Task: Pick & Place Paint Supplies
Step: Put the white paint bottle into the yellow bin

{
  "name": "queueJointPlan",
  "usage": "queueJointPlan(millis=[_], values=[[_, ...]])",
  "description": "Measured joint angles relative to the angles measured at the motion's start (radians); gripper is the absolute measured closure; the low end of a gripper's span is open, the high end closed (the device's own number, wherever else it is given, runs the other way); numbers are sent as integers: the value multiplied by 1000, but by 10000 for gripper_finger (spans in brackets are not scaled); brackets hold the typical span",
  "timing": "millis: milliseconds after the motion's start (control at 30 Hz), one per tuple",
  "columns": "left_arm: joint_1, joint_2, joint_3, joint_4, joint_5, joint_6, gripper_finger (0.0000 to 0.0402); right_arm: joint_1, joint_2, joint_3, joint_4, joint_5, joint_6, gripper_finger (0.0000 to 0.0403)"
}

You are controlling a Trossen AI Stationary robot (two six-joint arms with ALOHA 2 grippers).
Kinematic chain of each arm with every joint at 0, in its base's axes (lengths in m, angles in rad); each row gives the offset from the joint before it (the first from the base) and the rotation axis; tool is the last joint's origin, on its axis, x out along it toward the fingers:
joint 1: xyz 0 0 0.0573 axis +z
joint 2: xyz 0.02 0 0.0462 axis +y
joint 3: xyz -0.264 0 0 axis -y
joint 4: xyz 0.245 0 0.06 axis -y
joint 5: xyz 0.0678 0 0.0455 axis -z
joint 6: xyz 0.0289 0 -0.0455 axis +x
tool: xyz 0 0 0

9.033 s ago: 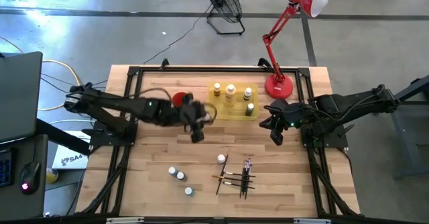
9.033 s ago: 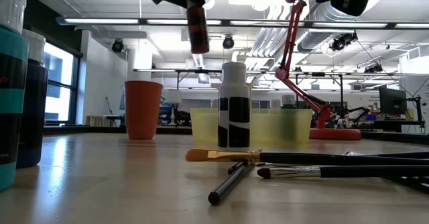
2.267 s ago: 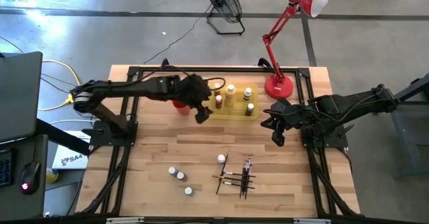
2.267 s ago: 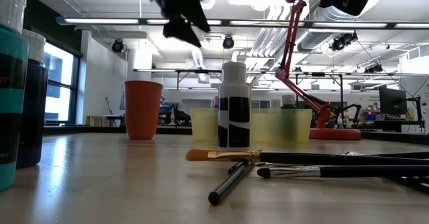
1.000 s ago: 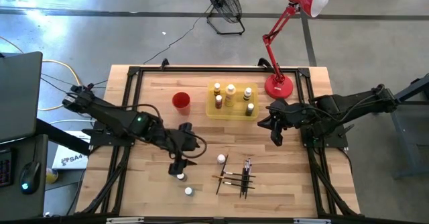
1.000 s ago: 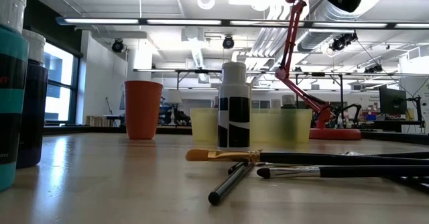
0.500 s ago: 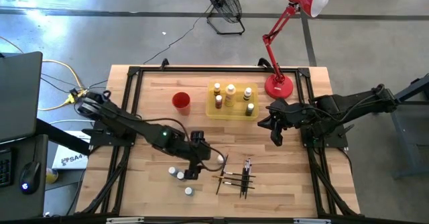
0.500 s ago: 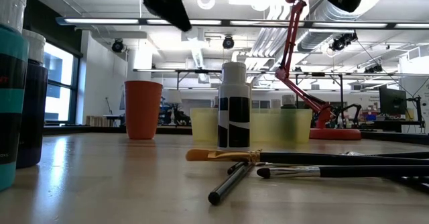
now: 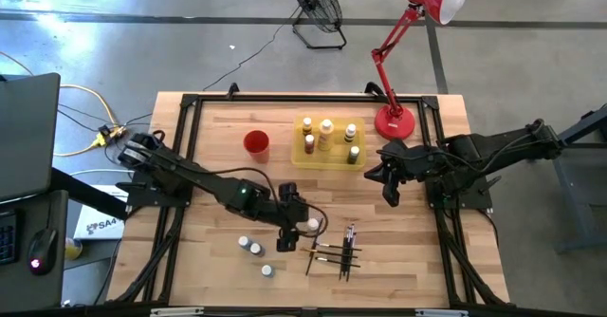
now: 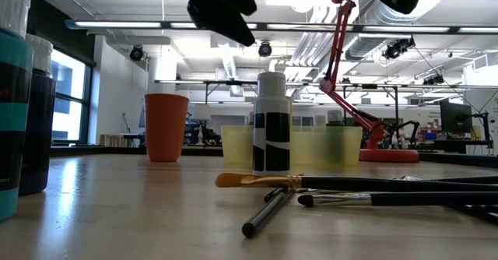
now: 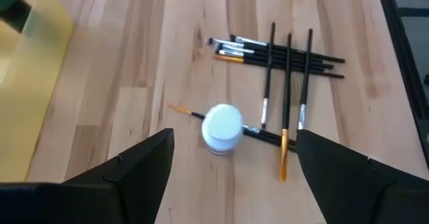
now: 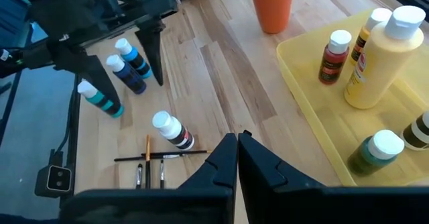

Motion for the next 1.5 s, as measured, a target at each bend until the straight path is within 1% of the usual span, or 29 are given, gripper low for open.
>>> queueJointPlan(millis=[533,667,800,1000,1167,1200,1300,1500], values=[[12,0,0,17,-1,-5,94,0,0,0,39,1,19,398],[12,0,0,20,-9,-46,94,0,0,0,54,0,0,398],[13,0,0,24,-12,-51,94,0,0,0,53,2,-36,398],[13,0,0,24,-12,-46,94,0,0,0,53,24,-39,398],[13,38,-1,36,-10,-47,94,0,0,0,53,25,-81,398],[13,50,0,59,3,-47,94,0,0,0,53,26,-87,398],[13,79,-1,62,37,-47,94,0,0,0,56,28,-90,398],[13,115,1,78,30,-46,93,0,0,0,59,25,-89,398]])
